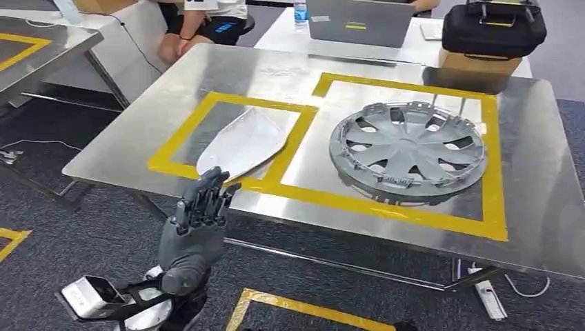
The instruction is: Take the parts from the cabinet and place them on the table.
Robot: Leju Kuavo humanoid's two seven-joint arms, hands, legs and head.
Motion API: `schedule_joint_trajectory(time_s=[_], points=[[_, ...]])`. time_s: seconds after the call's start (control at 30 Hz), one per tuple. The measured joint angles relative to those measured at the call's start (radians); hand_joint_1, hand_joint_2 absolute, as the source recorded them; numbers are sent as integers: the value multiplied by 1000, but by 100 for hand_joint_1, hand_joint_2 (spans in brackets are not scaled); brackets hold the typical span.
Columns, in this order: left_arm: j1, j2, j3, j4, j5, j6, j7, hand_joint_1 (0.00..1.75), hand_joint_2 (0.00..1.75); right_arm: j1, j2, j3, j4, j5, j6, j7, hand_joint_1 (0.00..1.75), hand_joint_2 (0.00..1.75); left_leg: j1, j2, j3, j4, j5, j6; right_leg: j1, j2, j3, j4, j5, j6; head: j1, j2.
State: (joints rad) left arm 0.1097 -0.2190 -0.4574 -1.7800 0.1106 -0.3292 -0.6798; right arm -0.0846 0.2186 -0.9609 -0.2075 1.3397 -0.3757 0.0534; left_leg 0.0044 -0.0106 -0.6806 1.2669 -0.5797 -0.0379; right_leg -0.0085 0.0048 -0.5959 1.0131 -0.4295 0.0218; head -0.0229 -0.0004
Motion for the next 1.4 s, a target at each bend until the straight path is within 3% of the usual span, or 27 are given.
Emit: schedule_joint_trajectory(time_s=[0.07, 0.1, 0.13, 0.27, 0.3, 0.33, 0.4, 0.43, 0.47, 0.5, 0.57, 0.6, 0.63, 0.7, 0.77, 0.8, 0.83, 0.9, 0.93, 0.97, 1.03, 1.1, 1.13, 1.17, 1.3, 1.33, 1.4], points=[[-1, 0, 1, 2, 0, -5, 0, 0, 175, 0, 0, 0, 0, 0, 2, 0, 0, 0, 0, 0, 85, -149, 80, 6, -1, 2, -4, 0, 6, 6, 0, 0], [-2, 0, 1, 2, 0, -14, 0, 0, 175, -1, 0, 0, 0, 0, 2, -1, 0, 0, 0, 1, 133, -228, 104, 8, -1, 2, -5, 1, 10, 12, -1, 0], [-4, -1, 1, 2, 4, -24, 0, 0, 175, -1, 0, 0, 0, 1, 2, -2, 0, 0, 1, 1, 152, -278, 100, 10, 9, 4, -14, 12, 10, 16, -4, 0], [-1, -2, 7, 6, 13, -42, 0, 0, 175, 0, -1, 0, 0, 6, 2, -1, 0, 0, -4, 0, 130, -273, 119, 42, 1, 3, -22, 1, 33, 41, -1, 0], [-3, -3, 8, 6, 14, -44, 0, 0, 175, 0, -2, 0, 0, 8, 2, 1, 0, 0, 0, 3, 124, -274, 126, 49, 0, 3, -35, 15, 7, 45, 2, 0], [-3, -5, 8, 7, 15, -45, 0, 0, 175, 1, -2, 0, 0, 10, 2, 2, 0, 0, 0, 3, 117, -274, 134, 56, 0, 2, -49, 62, -45, 49, 7, 0], [-3, -6, 9, 8, 15, -46, 0, 0, 175, -1, -2, 0, 0, 10, 1, 2, 0, 0, -2, 5, 98, -273, 148, 60, -1, 2, -95, 211, -145, 54, 8, 0], [-2, -6, 10, 10, 15, -47, 0, 0, 175, -1, -2, 0, 0, 11, 1, 3, 0, 0, -3, 6, 85, -273, 157, 61, -1, 2, -112, 279, -178, 57, 9, 0], [-2, -7, 10, 12, 15, -48, 0, 0, 175, 0, -2, 0, 0, 10, 1, 3, 0, 0, -3, 6, 73, -272, 166, 60, -1, 2, -113, 313, -187, 56, 8, 0], [-2, -7, 10, 13, 15, -50, 0, 0, 175, 0, -2, 0, 0, 10, 1, 5, 0, 0, -4, 6, 61, -272, 176, 59, -1, 2, -89, 296, -167, 55, 8, 0], [-2, -8, 10, 14, 15, -51, 0, 0, 175, -1, -2, 0, 0, 10, 1, 6, 0, 0, -3, 5, 42, -272, 192, 54, -1, 2, 18, 152, -96, 51, 8, 0], [-2, -8, 10, 14, 15, -51, 0, 0, 175, -4, -3, 0, 0, 10, 1, 6, 0, 0, -3, 4, 37, -270, 201, 49, -1, 2, 88, 54, -82, 48, 8, 0], [-2, -9, 10, 14, 14, -51, 0, 0, 175, -9, -3, 0, 0, 10, 1, 6, 0, 0, -7, 4, 30, -270, 207, 43, 2, 2, 138, -20, -107, 44, 10, 0], [-5, -10, 9, 14, 9, -51, 0, 0, 175, -10, -3, 0, 0, 10, 2, 8, 0, 0, -7, 6, 30, -274, 226, 31, 6, 5, 122, -26, -95, 35, 13, 0], [-3, -10, 8, 14, 3, -51, 0, 0, 175, -8, -4, 0, 0, 10, 5, 12, 0, 0, -5, 5, 30, -283, 246, 17, 8, 4, 111, -25, -79, 17, 13, 0], [-3, -10, 9, 14, 1, -51, 0, 0, 175, -7, -4, 0, 0, 10, 8, 8, 0, 0, -2, 3, 21, -279, 236, 12, 2, -3, 100, -29, -66, 8, 14, 0], [-2, -9, 9, 14, 1, -51, 0, 0, 175, -9, -5, 0, 0, 10, 16, -2, 0, 0, -4, 4, 7, -252, 178, 6, 2, -2, 91, -29, -54, 0, 6, 0], [-2, -9, 10, 14, 3, -53, 0, 0, 175, -9, -5, 0, 0, 13, 34, -26, 0, 0, -2, 5, -29, -115, 51, -1, 2, -2, 62, -29, -28, -5, 3, 0], [-2, -9, 10, 14, 5, -53, 0, 0, 175, -7, -5, 0, 0, 14, 36, -30, 0, 0, -2, 4, -45, -38, 13, -3, 3, -4, 46, -28, -16, -5, 3, 0], [-1, -8, 11, 14, 5, -54, 0, 0, 175, -6, -5, -1, 0, 15, 36, -32, 0, 0, -2, 5, -49, 12, 8, -4, 3, -6, 31, -26, -5, -5, 3, 0], [0, -8, 13, 14, 4, -55, 0, 0, 175, -5, -6, -1, 0, 15, 35, -36, 0, 0, -2, 5, -2, -7, 64, -2, 3, -7, 0, -25, 17, 1, 3, 0], [-1, -9, 13, 14, 1, -55, 0, 0, 175, -6, -6, -1, 0, 15, 35, -39, 0, 0, -1, 5, 119, -156, 108, 1, 1, -6, -24, -22, 37, 9, 3, 0], [-2, -10, 13, 14, 0, -55, 0, 0, 175, -6, -6, -1, 0, 15, 34, -40, 0, 0, -2, 5, 185, -233, 89, 3, 4, -5, -30, -19, 43, 14, 2, 0], [-5, -11, 13, 14, 0, -55, 0, 0, 175, -6, -6, 0, 0, 15, 34, -42, 0, 0, -3, 3, 225, -305, 66, 13, 8, -5, -39, -13, 49, 19, 2, 0], [-2, -12, 15, 14, 0, -56, 0, 0, 175, -1, -8, 0, 0, 12, 33, -55, 0, 0, -4, 7, 192, -303, 88, 48, 2, -5, -51, -19, 82, 38, 1, 0], [-1, -13, 16, 14, -2, -56, 0, 0, 175, 2, -8, 0, 0, 10, 34, -63, 0, 0, -4, 8, 182, -302, 100, 54, 1, -6, -67, 6, 34, 43, 5, 0], [-1, -13, 17, 14, -3, -56, 0, 0, 175, 1, -8, 0, 0, 6, 40, -62, 0, 0, -5, 8, 156, -302, 122, 61, 0, -5, -104, 143, -91, 51, 10, 0]])
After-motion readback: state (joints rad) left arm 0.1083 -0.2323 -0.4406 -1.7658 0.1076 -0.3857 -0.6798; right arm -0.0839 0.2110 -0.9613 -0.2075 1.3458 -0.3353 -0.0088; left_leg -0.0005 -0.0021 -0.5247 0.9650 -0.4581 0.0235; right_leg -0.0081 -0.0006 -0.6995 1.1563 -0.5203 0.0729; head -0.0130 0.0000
